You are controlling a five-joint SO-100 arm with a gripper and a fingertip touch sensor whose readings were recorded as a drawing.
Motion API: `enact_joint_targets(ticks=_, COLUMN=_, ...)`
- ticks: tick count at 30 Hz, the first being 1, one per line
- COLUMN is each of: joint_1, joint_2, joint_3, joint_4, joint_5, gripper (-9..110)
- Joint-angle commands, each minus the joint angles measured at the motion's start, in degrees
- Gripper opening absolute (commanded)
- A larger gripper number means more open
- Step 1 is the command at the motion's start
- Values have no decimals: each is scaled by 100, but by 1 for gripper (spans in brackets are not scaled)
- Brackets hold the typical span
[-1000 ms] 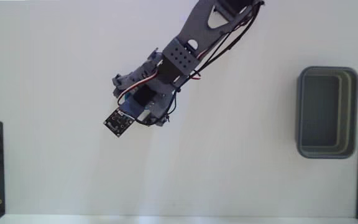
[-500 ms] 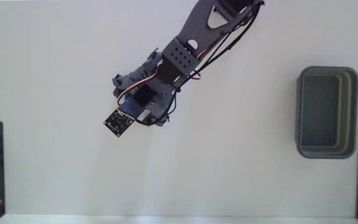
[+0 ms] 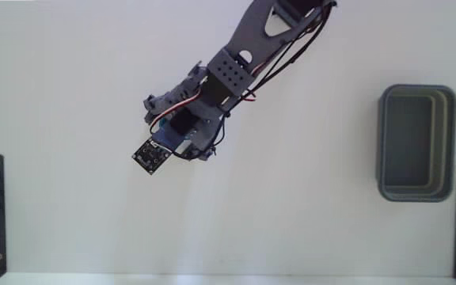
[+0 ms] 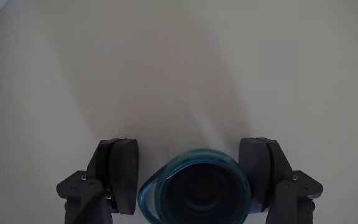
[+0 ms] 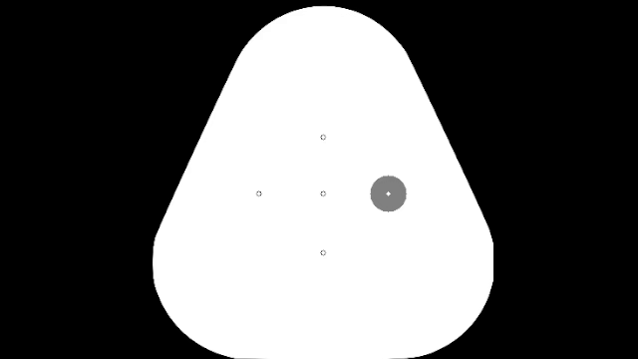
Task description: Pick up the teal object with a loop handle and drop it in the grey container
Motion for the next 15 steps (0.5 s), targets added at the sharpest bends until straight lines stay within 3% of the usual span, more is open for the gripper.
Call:
enact_joint_targets(ticks=1, joint_1=145, joint_2=176, joint_3=83, joint_4=-39, joint_5=0, gripper=98)
enact_joint_targets(ticks=15, joint_1=145, joint_2=176, joint_3=83, joint_4=-39, joint_5=0, gripper=94)
